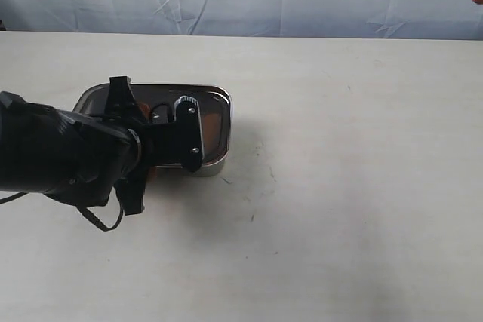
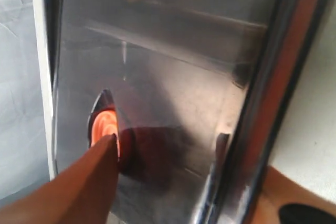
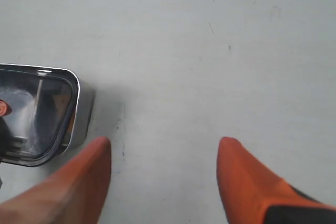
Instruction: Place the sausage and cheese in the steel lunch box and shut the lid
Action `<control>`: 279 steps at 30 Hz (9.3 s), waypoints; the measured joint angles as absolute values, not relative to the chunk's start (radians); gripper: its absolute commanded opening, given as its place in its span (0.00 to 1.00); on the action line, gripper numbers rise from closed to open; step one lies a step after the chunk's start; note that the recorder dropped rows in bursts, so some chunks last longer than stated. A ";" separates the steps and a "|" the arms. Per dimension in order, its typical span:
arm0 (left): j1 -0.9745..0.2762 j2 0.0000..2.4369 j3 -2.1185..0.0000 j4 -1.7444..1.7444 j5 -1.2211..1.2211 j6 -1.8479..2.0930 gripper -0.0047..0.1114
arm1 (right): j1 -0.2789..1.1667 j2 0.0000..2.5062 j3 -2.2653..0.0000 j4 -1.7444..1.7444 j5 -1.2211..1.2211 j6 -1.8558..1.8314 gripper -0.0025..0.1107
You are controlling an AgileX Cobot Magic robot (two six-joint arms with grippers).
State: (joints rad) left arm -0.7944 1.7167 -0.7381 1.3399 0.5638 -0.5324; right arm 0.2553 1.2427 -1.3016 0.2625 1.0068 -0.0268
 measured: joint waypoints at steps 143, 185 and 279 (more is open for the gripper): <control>-0.096 1.657 -0.942 -0.136 0.631 -0.092 0.04 | 0.283 1.428 -0.964 0.733 0.734 -0.369 0.51; -0.096 1.533 -0.944 -0.099 0.619 -0.048 0.04 | 0.714 1.819 -1.004 1.037 0.568 -0.399 0.02; -0.082 1.577 -0.946 -0.193 0.364 0.088 0.04 | 0.732 1.821 -1.219 0.644 0.457 -0.108 0.02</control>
State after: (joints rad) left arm -0.0825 1.5770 -0.9461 -0.1933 0.3641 0.0882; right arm 0.7318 1.8215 -1.2192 0.6439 0.4568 -0.1076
